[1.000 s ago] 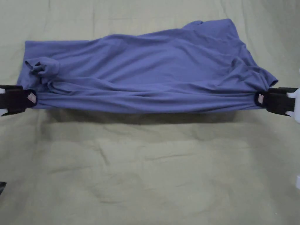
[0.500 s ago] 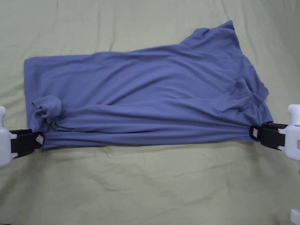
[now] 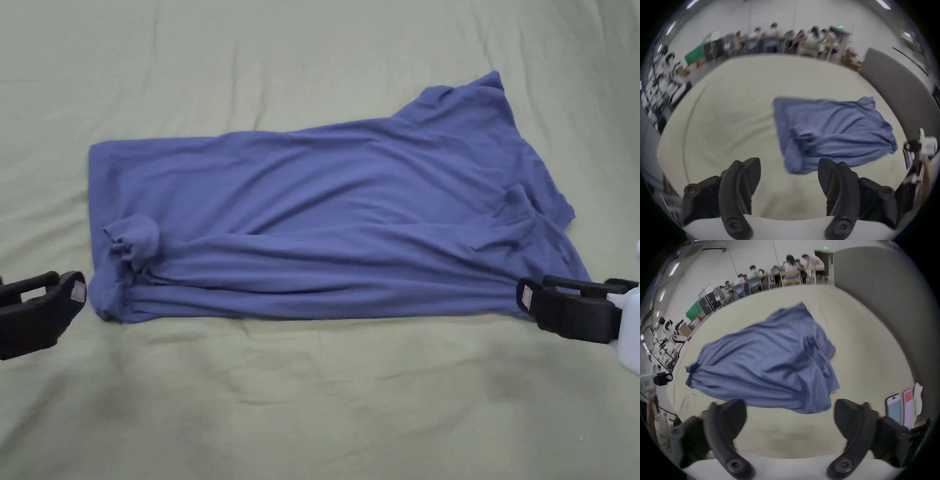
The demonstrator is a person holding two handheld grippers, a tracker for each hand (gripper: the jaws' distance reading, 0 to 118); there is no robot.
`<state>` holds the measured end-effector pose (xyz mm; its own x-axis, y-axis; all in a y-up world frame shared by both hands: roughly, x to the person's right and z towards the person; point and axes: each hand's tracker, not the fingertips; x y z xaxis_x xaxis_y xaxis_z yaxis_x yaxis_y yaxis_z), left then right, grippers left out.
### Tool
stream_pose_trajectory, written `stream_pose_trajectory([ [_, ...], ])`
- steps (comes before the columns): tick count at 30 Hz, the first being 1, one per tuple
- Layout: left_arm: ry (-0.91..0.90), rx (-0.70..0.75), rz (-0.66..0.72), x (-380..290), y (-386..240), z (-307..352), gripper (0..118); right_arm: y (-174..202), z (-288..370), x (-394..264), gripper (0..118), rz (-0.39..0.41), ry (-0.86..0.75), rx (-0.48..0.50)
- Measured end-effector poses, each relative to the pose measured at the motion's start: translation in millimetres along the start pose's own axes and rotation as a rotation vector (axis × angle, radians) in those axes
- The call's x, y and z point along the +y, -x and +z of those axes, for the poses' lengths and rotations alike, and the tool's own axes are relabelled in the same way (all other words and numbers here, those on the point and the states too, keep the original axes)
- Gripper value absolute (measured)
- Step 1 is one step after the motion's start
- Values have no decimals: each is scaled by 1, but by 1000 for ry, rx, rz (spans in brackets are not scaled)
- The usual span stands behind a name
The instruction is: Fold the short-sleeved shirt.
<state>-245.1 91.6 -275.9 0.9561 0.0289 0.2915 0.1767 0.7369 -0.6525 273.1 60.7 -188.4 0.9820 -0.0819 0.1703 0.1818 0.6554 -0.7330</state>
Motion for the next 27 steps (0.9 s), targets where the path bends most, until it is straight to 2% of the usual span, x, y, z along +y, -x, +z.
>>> stream_pose_trajectory([
  [1, -41, -1, -62, 2, -10, 12, 0, 10, 7, 2, 3, 32, -18, -4],
  [3, -58, 79, -81, 9, -28, 22, 0, 26, 11, 3, 3, 56, -49, -36],
  [5, -11, -4, -79, 22, -29, 28, 0, 33, 13, 0, 3, 43, -83, 12],
  [8, -33, 20, -66, 26, -34, 12, 0, 40, 10, 2, 3, 21, -84, 59],
  [12, -19, 31, -28, 54, -15, -27, 0, 47, 9, 11, 3, 37, -103, 72],
  [15, 9, 47, 68, 96, 4, -74, 0, 52, 4, 21, 3, 53, -104, 87],
  [16, 30, 42, 110, 111, 14, -98, 13, 53, 1, 24, 3, 60, -102, 89],
  [17, 75, 29, 150, 124, 24, -123, 50, 53, -1, 29, 3, 64, -98, 90],
  [18, 144, 29, 164, 135, 33, -153, 91, 54, -5, 32, 3, 66, -96, 90],
  [19, 198, 38, 178, 141, 41, -182, 98, 54, -10, 34, 3, 68, -89, 95],
  [21, 243, 30, 199, 148, 51, -230, 98, 55, -18, 40, 3, 68, -82, 97],
  [23, 326, 93, 193, 146, 59, -277, 98, 56, -29, 43, 3, 72, -64, 90],
  [27, 431, 125, 141, 128, 56, -322, 98, 57, -44, 48, 3, 90, -34, 77],
])
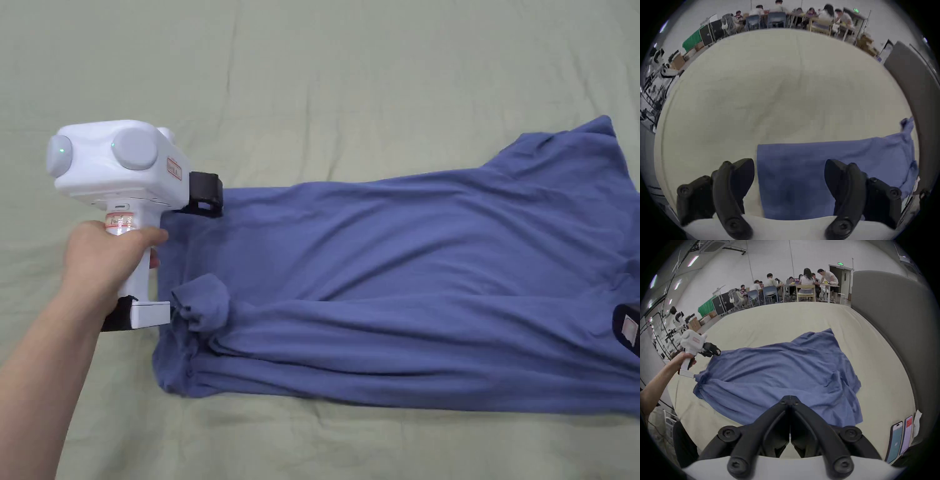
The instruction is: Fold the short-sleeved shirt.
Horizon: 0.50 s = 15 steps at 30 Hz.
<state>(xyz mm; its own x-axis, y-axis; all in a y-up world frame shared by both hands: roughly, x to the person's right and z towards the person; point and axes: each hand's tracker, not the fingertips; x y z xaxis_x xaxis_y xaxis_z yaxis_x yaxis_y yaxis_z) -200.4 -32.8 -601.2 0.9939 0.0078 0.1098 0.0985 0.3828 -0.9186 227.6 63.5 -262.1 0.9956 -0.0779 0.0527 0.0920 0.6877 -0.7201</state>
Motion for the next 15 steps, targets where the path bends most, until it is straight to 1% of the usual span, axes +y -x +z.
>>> stream_pose_trajectory([
  [1, 10, 3, -8, -1, 0, -6, 98, 0, -4, 0, 3, 9, 10, -1],
  [2, -13, -7, -6, -1, -1, -5, 95, 1, -7, 0, 3, 19, 19, -6],
  [3, -46, -9, -16, 2, 0, 1, 79, 2, -10, 0, 3, 30, 27, -9],
  [4, -90, -22, -33, 3, 0, 9, 21, 2, -14, -1, 3, 38, 34, -8],
  [5, -103, -17, -49, 4, -2, 13, 0, 3, -17, -2, 3, 39, 40, -7],
  [6, -98, -75, -72, 7, -2, 15, 0, 3, -19, -3, 3, 38, 46, -1],
  [7, -100, -133, -27, 10, -2, 21, 0, 3, -22, -4, 3, 33, 53, 8],
  [8, -77, -106, -40, 12, -7, 24, 0, 2, -25, -4, 3, 24, 59, 14],
  [9, -86, -91, -109, 12, -14, 30, 0, 0, -27, -3, 3, 16, 61, 20],
  [10, -135, -55, -144, 12, -18, 39, 0, -3, -27, -2, 3, 7, 59, 26],
  [12, -158, -71, -146, 16, -22, 57, 0, -11, -26, 9, 3, -7, 42, 37],
  [15, -235, -123, -131, 23, -23, 89, 0, -28, -28, 39, 3, -2, -13, 18],
])
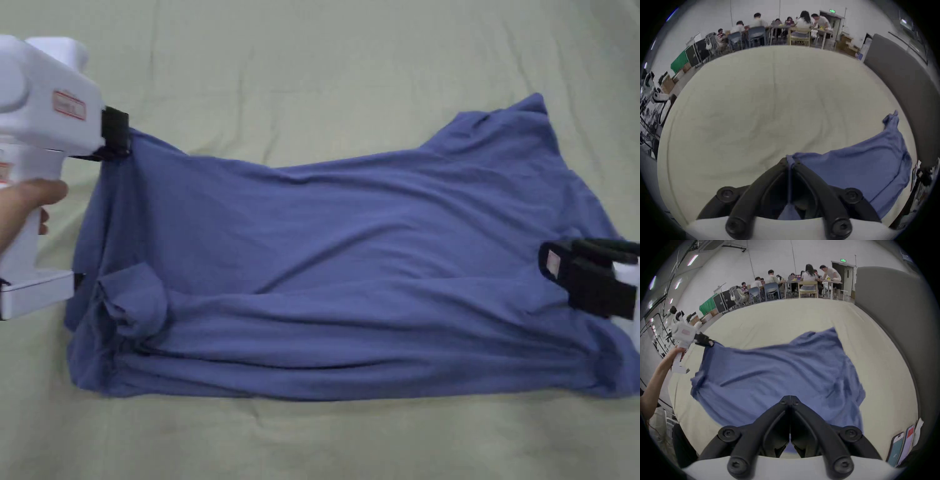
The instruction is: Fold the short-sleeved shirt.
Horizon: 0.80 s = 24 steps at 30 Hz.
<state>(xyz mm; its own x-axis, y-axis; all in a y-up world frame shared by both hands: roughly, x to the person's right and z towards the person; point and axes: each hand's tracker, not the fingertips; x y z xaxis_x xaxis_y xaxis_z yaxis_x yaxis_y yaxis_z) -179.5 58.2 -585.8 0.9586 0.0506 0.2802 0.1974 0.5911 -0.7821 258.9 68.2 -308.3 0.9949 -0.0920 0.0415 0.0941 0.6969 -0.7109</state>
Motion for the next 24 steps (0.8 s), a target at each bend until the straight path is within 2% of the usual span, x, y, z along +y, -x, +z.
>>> stream_pose_trajectory([
  [1, -14, -7, 2, 3, -1, 6, 0, -10, -7, 15, 5, -14, -1, 2],
  [2, -13, -8, 4, 6, -3, 11, 0, -22, -18, 32, 36, -54, 10, 8],
  [3, -25, -13, 2, 9, -5, 14, 0, -34, -29, 46, 87, -87, 23, 20],
  [4, -33, -20, -8, 10, -9, 15, 0, -46, -53, 61, 118, -105, 80, 29],
  [6, -33, -18, -11, 11, -12, 15, 0, -72, -75, 87, 118, -156, 17, 18],
  [10, -14, -20, -6, 5, -12, 4, 0, -122, -159, 119, 118, -271, 172, -39],
  [13, 13, -16, 12, -1, -10, -4, 0, -137, -221, 118, 117, -287, 345, -141],
  [14, 21, -16, 14, -3, -9, -6, 0, -141, -232, 113, 106, -283, 367, -173],
  [16, 35, -7, 14, -4, -1, -15, 0, -136, -237, 108, 96, -220, 404, -228],
  [17, 36, 0, 7, -5, 1, -16, 0, -131, -227, 111, 80, -189, 343, -165],
  [18, 38, 1, 1, -5, 1, -16, 0, -127, -219, 114, 42, -147, 315, -188],
  [19, 38, 4, -1, -6, 2, -16, 0, -121, -211, 115, 3, -71, 300, -206],
  [20, 37, 5, 1, -6, 5, -15, 0, -117, -206, 117, 3, -42, 270, -146],
  [21, 37, -6, 14, -6, 6, -15, 0, -109, -202, 118, 3, -50, 273, -186],
  [24, 32, -22, 36, -12, 9, -7, 0, -97, -193, 116, 3, 39, 265, -174],
])
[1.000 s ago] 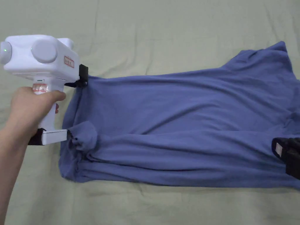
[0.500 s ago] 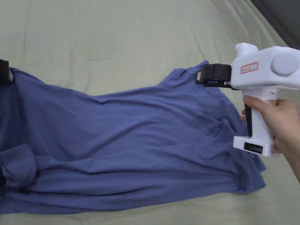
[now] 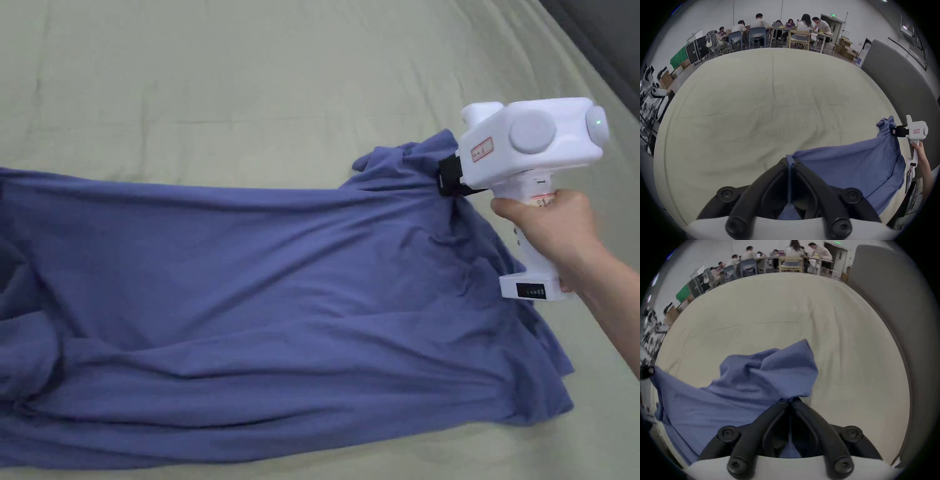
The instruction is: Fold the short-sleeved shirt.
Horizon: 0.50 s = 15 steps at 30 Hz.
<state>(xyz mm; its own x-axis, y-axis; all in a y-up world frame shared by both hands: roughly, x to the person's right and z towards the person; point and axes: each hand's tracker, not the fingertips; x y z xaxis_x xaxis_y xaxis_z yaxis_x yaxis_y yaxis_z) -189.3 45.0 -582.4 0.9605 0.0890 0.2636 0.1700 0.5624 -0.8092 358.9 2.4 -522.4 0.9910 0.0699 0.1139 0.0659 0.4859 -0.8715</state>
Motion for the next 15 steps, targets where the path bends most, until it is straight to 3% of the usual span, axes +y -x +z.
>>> stream_pose_trajectory([
  [10, -42, -37, 28, -63, 12, 78, 0, -8, 129, -85, 3, -10, -243, 68],
  [15, -18, -15, 26, -116, 6, 112, 0, -16, 178, -161, 3, -112, -274, 125],
])
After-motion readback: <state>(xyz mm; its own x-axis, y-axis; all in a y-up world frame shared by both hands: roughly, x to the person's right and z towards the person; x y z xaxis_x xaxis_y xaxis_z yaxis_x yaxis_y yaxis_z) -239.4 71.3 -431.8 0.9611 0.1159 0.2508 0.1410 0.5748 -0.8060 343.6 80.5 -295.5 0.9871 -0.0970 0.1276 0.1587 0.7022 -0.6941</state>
